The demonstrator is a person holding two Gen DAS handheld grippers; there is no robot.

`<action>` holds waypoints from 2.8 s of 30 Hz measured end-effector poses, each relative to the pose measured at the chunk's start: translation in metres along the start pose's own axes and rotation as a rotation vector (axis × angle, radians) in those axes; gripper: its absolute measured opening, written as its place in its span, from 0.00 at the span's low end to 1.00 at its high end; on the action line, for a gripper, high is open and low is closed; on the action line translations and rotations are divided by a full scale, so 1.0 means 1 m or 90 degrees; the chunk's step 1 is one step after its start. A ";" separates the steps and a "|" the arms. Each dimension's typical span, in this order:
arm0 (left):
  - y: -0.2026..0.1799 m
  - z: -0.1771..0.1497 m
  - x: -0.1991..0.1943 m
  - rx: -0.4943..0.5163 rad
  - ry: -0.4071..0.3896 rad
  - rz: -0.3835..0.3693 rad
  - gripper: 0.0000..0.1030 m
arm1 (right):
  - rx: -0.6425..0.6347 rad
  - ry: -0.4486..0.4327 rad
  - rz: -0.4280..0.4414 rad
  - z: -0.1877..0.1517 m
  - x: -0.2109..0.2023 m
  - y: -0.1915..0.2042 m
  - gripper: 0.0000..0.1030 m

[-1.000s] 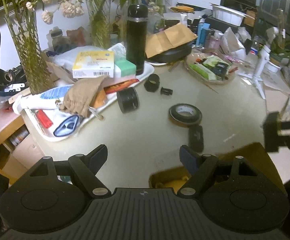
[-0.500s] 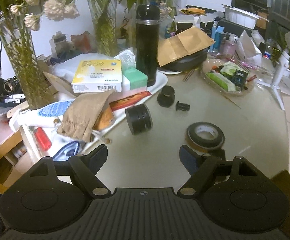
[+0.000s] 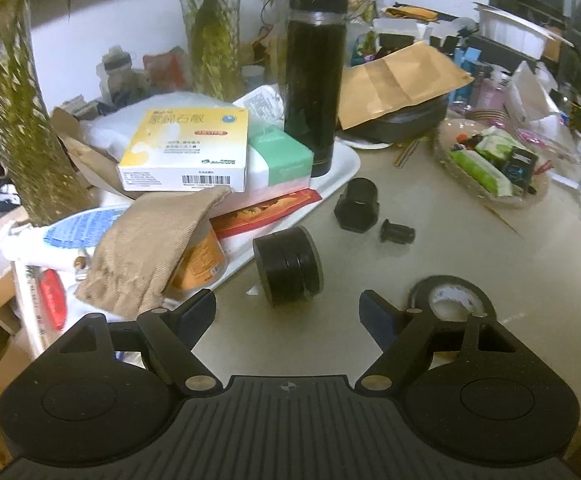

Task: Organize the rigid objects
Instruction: 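Close left gripper on the large black roll while right gripper holds yellow device, then carry the black roll to the box with left tool while right holds yellow device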

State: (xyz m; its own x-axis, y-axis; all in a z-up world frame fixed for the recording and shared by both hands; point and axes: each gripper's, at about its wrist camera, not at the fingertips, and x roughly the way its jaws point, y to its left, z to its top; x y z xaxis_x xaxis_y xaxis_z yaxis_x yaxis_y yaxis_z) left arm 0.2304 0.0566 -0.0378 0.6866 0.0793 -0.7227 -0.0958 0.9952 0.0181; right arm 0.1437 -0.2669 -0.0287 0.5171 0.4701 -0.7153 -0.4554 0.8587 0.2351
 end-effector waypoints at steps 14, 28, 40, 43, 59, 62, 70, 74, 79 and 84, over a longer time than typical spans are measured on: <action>0.001 0.010 0.052 -0.009 0.035 -0.001 0.76 | -0.005 0.013 0.010 0.001 0.004 0.002 0.86; 0.002 0.016 0.070 -0.002 0.034 0.006 0.56 | -0.022 0.019 0.004 0.001 0.007 0.007 0.86; -0.001 0.016 0.061 0.019 0.037 -0.025 0.38 | -0.028 0.022 -0.003 0.001 0.007 0.008 0.86; -0.004 0.016 0.053 0.027 0.032 -0.032 0.38 | -0.030 0.021 -0.005 0.001 0.007 0.009 0.86; -0.012 0.001 -0.010 0.065 -0.002 -0.059 0.38 | -0.022 0.010 -0.015 0.001 0.006 0.010 0.86; -0.013 -0.001 -0.023 0.066 -0.011 -0.064 0.38 | -0.022 0.008 -0.017 0.001 0.005 0.010 0.86; -0.014 -0.008 -0.058 0.062 -0.029 -0.078 0.38 | -0.027 0.004 -0.027 0.001 0.004 0.012 0.86; -0.014 -0.012 -0.076 0.068 -0.035 -0.087 0.38 | -0.041 0.001 -0.034 0.003 0.001 0.017 0.86; -0.014 -0.019 -0.102 0.082 -0.039 -0.098 0.38 | -0.047 -0.006 -0.020 0.002 -0.005 0.026 0.86; -0.019 -0.031 -0.124 0.099 -0.034 -0.110 0.38 | -0.049 -0.011 -0.009 -0.001 -0.013 0.035 0.86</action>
State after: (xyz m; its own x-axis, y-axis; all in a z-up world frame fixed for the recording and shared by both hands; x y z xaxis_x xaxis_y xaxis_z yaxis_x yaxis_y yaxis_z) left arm 0.1249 0.0258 0.0301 0.7204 -0.0938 -0.6872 0.1355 0.9908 0.0069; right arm 0.1205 -0.2431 -0.0117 0.5366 0.4620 -0.7061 -0.5019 0.8475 0.1731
